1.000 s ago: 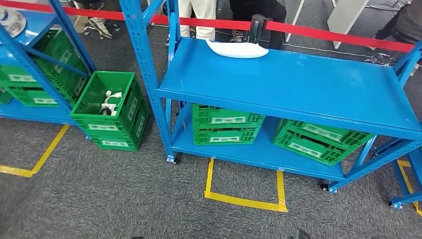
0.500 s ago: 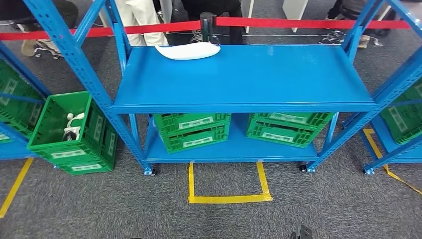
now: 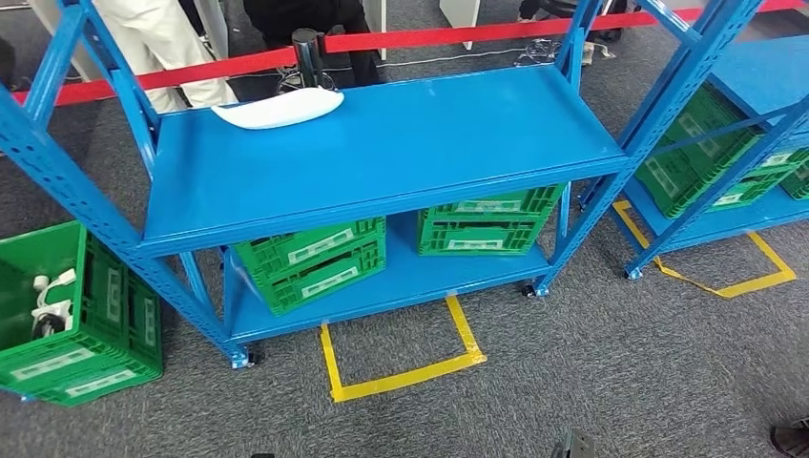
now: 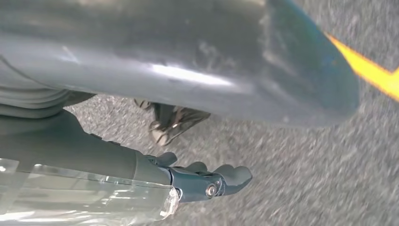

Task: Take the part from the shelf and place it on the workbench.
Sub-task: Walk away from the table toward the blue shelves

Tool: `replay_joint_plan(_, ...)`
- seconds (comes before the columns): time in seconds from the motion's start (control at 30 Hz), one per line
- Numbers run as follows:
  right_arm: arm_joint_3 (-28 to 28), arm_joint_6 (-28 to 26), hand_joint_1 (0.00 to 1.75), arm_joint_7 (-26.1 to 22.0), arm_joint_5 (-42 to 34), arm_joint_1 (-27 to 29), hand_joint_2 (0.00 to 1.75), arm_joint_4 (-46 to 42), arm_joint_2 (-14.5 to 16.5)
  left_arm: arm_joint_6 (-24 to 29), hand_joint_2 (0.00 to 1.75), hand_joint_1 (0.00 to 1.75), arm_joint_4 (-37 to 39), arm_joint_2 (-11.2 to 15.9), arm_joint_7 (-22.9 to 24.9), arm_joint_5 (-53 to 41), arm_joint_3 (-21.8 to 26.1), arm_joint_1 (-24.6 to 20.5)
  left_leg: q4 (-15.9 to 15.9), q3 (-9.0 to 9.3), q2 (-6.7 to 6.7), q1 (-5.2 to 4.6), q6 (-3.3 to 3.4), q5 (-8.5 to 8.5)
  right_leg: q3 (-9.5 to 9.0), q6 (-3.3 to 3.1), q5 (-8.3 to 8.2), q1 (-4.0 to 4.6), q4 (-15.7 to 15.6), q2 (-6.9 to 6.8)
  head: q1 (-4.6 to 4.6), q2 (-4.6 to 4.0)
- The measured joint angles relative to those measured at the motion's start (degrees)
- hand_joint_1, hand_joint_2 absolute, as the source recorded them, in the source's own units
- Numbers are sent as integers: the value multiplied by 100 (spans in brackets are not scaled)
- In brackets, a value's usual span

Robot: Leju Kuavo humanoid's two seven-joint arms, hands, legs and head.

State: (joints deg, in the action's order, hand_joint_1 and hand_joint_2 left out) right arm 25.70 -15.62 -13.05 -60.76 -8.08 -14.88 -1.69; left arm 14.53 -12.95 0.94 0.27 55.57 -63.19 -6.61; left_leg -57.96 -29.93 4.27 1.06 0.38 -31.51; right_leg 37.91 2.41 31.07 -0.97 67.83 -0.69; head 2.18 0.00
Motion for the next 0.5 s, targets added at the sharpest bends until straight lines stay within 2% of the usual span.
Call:
replay_joint_plan(0.07, 3, -9, 0, 0, 2, -9, 0, 2, -13, 0, 0, 0, -1, -27, -9, 1, 1, -18, 0, 48, 92, -17, -48, -49, -355, -61, -276, 46, -708, -217, 39, 0)
replay_joint_plan(0.1, 5, -13, 0, 0, 4, -24, 0, 2, -19, 0, 0, 0, -1, -39, -11, 2, 1, -26, 2, 62, 133, -27, -76, -66, -451, -93, -313, 74, -907, -303, 47, 0)
replay_joint_plan(0.13, 8, -18, 0, 0, 5, -37, 0, 2, -27, 0, 0, 0, -1, -50, -11, 2, 2, -31, 9, 72, 173, -35, -106, -77, -478, -122, -283, 102, -974, -339, 45, 0)
replay_joint_plan(0.2, 11, -26, 0, 1, 7, -51, 0, 3, -46, 0, 0, 0, -2, -71, -8, 5, 2, -39, 38, 113, 227, -32, -166, -103, -485, -178, -284, 101, -1018, -263, 42, 0)
replay_joint_plan(0.27, 13, -34, 0, 3, 7, -79, 0, 3, -62, 1, 0, 0, -4, -92, -5, 8, 2, -48, -136, 65, -65, -14, -213, -253, -521, -242, -309, 69, -1083, -162, 17, 0)
replay_joint_plan(0.33, 14, -32, 0, 7, 1, -134, 0, 2, -78, 7, 0, 0, -7, -107, -3, 8, 2, -43, -778, -248, -421, -1, -229, -574, -544, -288, -316, 58, -1113, -39, -49, 0)
replay_joint_plan(0.37, 14, -24, 0, 9, -9, -156, 0, 2, -91, 14, 0, 0, -7, -114, -4, 8, 2, -32, -1167, -467, -461, -3, -229, -718, -547, -302, -309, 67, -1112, 34, -77, 0)
replay_joint_plan(0.4, 14, -14, 0, 11, -21, -167, 0, 3, -107, 26, 0, 0, -6, -122, -5, 8, 2, -19, -1455, -653, -465, -5, -227, -774, -557, -313, -301, 76, -1111, 114, -107, 0)
replay_joint_plan(0.43, 14, -2, 0, 12, -32, -169, 0, 3, -123, 37, 0, 0, -5, -131, -7, 9, 2, -10, -1557, -759, -462, -5, -220, -714, -571, -317, -292, 86, -1109, 196, -131, 0)
replay_joint_plan(0.47, 14, 7, 0, 13, -42, -167, 0, 4, -138, 45, 0, 0, -6, -142, -9, 9, 2, -4, -1445, -761, -468, -5, -206, -538, -592, -316, -281, 92, -1106, 280, -156, 0)
replay_joint_plan(0.5, 14, 13, 0, 14, -45, -167, 0, 4, -151, 50, 0, 0, -7, -154, -10, 10, 2, -4, -1132, -662, -527, -3, -186, -274, -620, -307, -264, 95, -1100, 364, -183, 0)
